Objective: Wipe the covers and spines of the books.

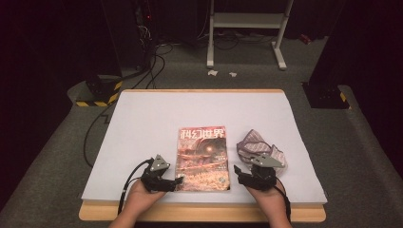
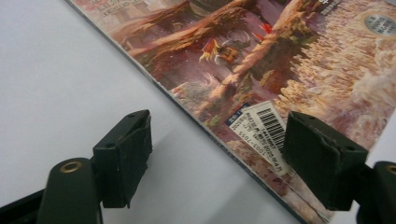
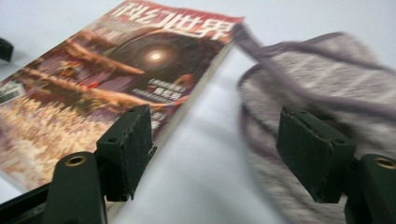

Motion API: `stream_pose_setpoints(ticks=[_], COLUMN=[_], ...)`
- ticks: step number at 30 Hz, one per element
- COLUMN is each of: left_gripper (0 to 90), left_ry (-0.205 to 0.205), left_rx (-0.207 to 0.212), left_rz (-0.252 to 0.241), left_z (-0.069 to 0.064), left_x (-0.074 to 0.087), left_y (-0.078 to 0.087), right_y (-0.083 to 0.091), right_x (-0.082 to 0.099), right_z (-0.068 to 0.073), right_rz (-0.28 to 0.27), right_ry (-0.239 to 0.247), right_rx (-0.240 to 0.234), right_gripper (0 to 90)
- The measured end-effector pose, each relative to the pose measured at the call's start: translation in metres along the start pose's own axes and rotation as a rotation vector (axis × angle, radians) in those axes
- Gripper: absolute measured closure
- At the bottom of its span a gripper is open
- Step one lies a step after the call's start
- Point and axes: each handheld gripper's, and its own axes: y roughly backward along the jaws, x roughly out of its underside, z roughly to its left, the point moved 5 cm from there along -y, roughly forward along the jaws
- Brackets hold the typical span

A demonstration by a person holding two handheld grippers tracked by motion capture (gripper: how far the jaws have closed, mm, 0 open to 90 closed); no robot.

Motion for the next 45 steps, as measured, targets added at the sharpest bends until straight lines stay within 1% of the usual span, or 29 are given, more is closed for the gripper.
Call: stream_pose_setpoints(ticks=[2,3,4,6,8,9,10,11,12,13,17,20,23,24,26,28,29,30,31,32,33,34,35,37,38,40,42,43,45], left_gripper=[24.0,23.9,23.9,23.9,23.8,23.8,23.7,23.7,23.7,23.7,23.5,24.0,23.4,23.4,23.4,23.6,23.6,23.6,23.3,23.2,23.2,23.3,24.1,24.3,22.3,22.7,22.0,21.6,21.1], left_ry=[-0.008,-0.002,-0.012,-0.016,-0.020,-0.021,-0.015,-0.009,-0.015,-0.011,-0.013,-0.011,-0.007,-0.008,-0.014,-0.010,0.000,0.000,0.018,0.018,0.025,0.045,0.059,0.075,0.087,0.093,0.092,0.099,0.113], left_rx=[0.007,0.014,0.017,0.022,0.026,0.028,0.036,0.041,0.041,0.044,0.049,0.052,0.053,0.050,0.049,0.043,0.038,0.031,0.012,0.012,-0.001,-0.012,-0.019,-0.031,-0.035,-0.037,-0.048,-0.050,-0.048], left_rz=[0.003,-0.002,0.004,0.004,0.007,0.008,0.008,0.009,0.010,0.013,0.012,0.010,0.015,0.015,0.017,0.020,0.019,0.020,0.017,0.017,0.016,0.013,0.010,0.007,0.006,0.002,0.007,0.007,0.006], left_z=[-0.002,-0.004,-0.005,-0.008,-0.010,-0.010,-0.011,-0.012,-0.012,-0.013,-0.015,-0.018,-0.018,-0.018,-0.016,-0.013,-0.011,-0.007,0.001,0.001,0.006,0.013,0.018,0.024,0.027,0.027,0.026,0.025,0.025], left_x=[0.000,-0.001,-0.001,-0.001,-0.002,-0.002,-0.002,-0.002,-0.002,-0.002,-0.003,-0.004,-0.004,-0.004,-0.005,-0.005,-0.005,-0.005,-0.004,-0.004,-0.004,-0.002,-0.001,0.000,0.001,0.002,0.001,0.001,0.001], left_y=[-0.001,-0.002,-0.002,-0.003,-0.004,-0.005,-0.005,-0.006,-0.006,-0.006,-0.007,-0.008,-0.009,-0.009,-0.009,-0.009,-0.008,-0.008,-0.007,-0.007,-0.005,-0.004,-0.003,0.000,0.001,0.001,0.000,0.000,0.000], right_y=[-0.005,-0.007,-0.010,-0.013,-0.017,-0.019,-0.024,-0.026,-0.026,-0.030,-0.035,-0.037,-0.039,-0.039,-0.040,-0.042,-0.043,-0.045,-0.050,-0.054,-0.054,-0.057,-0.064,-0.066,-0.067,-0.067,-0.066,-0.066,-0.064], right_x=[0.002,0.004,0.006,0.008,0.010,0.011,0.014,0.015,0.015,0.017,0.020,0.021,0.020,0.020,0.020,0.019,0.018,0.017,0.013,0.011,0.011,0.009,0.004,0.004,0.003,0.003,0.003,0.003,0.004], right_z=[0.007,0.010,0.014,0.020,0.025,0.029,0.034,0.037,0.037,0.041,0.044,0.047,0.050,0.050,0.052,0.053,0.054,0.055,0.060,0.063,0.063,0.066,0.072,0.075,0.079,0.079,0.078,0.078,0.079], right_rz=[0.011,0.014,0.025,0.034,0.047,0.056,0.080,0.096,0.096,0.118,0.140,0.142,0.136,0.136,0.135,0.136,0.132,0.130,0.128,0.129,0.129,0.130,0.124,0.124,0.122,0.122,0.131,0.136,0.136], right_ry=[-0.001,0.001,0.007,0.014,0.017,0.016,0.017,0.019,0.019,0.028,0.024,-0.015,-0.022,-0.022,-0.030,-0.038,-0.035,-0.038,-0.032,-0.031,-0.031,-0.027,-0.008,-0.005,0.014,0.018,0.013,0.008,0.018], right_rx=[-0.015,-0.022,-0.034,-0.048,-0.072,-0.080,-0.095,-0.098,-0.098,-0.097,-0.107,-0.141,-0.109,-0.109,-0.097,-0.095,-0.094,-0.092,-0.093,-0.099,-0.099,-0.109,-0.133,-0.140,-0.157,-0.160,-0.172,-0.176,-0.176], right_gripper=[28.4,28.8,29.3,30.7,32.0,32.9,35.0,36.9,36.9,39.1,41.1,43.5,43.1,43.1,43.1,43.1,43.1,43.1,43.1,43.1,43.1,43.1,43.1,43.1,43.1,43.1,43.0,43.0,42.8])
